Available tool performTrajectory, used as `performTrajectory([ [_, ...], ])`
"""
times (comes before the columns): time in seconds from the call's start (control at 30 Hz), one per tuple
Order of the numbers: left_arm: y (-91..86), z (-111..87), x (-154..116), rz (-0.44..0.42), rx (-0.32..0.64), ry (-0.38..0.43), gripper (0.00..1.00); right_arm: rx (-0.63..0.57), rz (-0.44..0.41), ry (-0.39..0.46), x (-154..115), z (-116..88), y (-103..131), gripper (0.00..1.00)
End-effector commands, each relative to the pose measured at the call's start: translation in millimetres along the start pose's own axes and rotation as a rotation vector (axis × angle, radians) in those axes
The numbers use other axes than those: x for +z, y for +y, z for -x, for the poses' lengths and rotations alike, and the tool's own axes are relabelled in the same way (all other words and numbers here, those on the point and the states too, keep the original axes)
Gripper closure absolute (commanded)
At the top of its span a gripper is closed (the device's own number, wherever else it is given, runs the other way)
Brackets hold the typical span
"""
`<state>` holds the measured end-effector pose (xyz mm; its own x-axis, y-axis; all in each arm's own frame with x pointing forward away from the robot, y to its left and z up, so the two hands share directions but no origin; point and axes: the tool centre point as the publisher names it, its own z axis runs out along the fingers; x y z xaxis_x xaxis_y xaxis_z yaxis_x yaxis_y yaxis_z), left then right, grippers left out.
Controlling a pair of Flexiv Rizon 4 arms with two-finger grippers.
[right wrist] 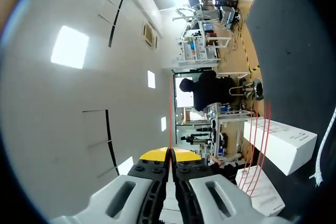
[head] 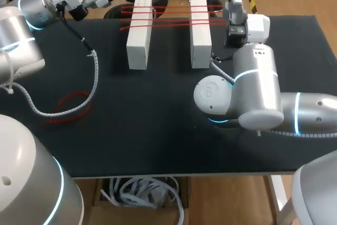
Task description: Grab the tape and strap the tape.
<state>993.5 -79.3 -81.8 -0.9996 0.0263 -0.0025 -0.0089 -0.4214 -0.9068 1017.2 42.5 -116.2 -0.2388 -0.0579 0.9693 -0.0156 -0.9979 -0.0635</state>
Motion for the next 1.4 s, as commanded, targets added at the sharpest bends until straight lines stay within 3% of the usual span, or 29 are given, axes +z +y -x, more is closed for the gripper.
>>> performTrajectory([
  [0.03,-8.3,-2.1,2.8,0.14,-0.028,0.009,1.0,-0.002,-0.002,-0.005,0.5,-2.0,0.8,1.0],
  [0.1,-9.5,-2.9,4.7,0.311,-0.07,0.014,1.0,-0.002,-0.002,-0.005,0.5,-2.0,0.8,1.0],
  [0.17,-12.3,-3.5,6.4,0.399,-0.074,0.013,1.0,-0.002,-0.002,-0.005,0.5,-2.0,0.8,1.0],
  [0.2,-14.2,-2.7,9.0,0.515,-0.096,0.021,1.0,-0.002,-0.002,-0.005,0.5,-2.0,0.8,1.0],
  [0.3,-14.9,-0.4,11.5,0.707,-0.165,0.021,1.0,-0.002,-0.002,-0.005,0.5,-2.0,0.8,1.0],
  [0.4,-16.4,0.0,12.6,0.798,-0.161,0.004,1.0,-0.002,-0.002,-0.005,0.5,-2.0,0.8,1.0],
  [0.8,-16.4,0.0,12.6,0.798,-0.161,0.004,1.0,-0.002,-0.002,-0.005,0.5,-2.0,0.8,1.0],
  [0.9,-19.0,6.4,14.0,0.988,-0.242,0.04,1.0,-0.002,-0.002,-0.005,0.5,-2.0,0.8,1.0],
  [1.0,-17.0,9.6,10.9,1.078,-0.255,0.023,1.0,-0.002,-0.002,-0.005,0.5,-2.0,0.8,1.0],
  [1.23,-11.2,8.8,12.6,1.113,-0.212,-0.032,1.0,-0.002,-0.002,-0.005,0.5,-2.0,0.8,1.0],
  [1.4,-11.4,8.5,21.5,1.195,-0.172,-0.029,1.0,-0.002,-0.002,-0.005,0.5,-2.0,0.8,1.0],
])
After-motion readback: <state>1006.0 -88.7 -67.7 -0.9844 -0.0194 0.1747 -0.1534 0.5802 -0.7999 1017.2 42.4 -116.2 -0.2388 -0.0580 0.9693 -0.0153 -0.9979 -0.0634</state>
